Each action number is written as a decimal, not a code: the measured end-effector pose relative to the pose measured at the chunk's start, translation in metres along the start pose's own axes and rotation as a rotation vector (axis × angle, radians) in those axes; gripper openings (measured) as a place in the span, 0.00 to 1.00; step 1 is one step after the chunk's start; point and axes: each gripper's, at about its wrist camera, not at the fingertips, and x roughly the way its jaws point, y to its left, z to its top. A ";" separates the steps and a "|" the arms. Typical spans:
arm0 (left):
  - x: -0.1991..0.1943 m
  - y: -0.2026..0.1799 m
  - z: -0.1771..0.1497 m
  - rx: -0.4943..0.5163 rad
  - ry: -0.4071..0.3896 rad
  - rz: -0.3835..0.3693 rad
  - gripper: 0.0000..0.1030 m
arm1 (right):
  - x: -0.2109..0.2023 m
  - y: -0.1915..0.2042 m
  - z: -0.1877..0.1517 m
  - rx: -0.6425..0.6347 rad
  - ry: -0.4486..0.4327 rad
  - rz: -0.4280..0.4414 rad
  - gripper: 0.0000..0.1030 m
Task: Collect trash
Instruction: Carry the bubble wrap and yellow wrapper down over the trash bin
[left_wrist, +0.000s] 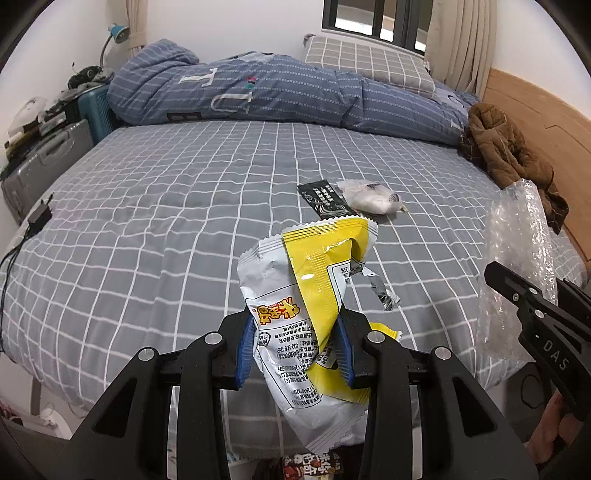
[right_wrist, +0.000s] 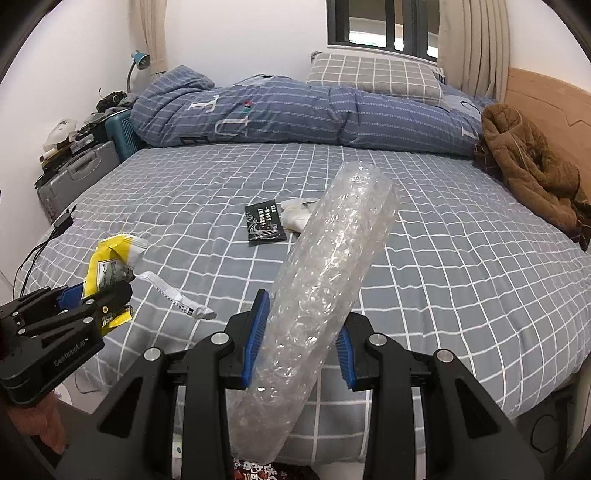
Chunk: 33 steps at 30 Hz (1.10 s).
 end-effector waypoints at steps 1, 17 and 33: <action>-0.004 0.000 -0.003 -0.001 0.000 -0.001 0.34 | -0.003 0.001 -0.002 -0.001 0.000 0.002 0.32; -0.035 0.002 -0.055 -0.008 0.032 -0.007 0.34 | -0.036 0.014 -0.042 -0.008 0.028 0.013 0.32; -0.051 0.009 -0.102 -0.024 0.080 0.000 0.34 | -0.053 0.030 -0.089 -0.015 0.090 0.027 0.32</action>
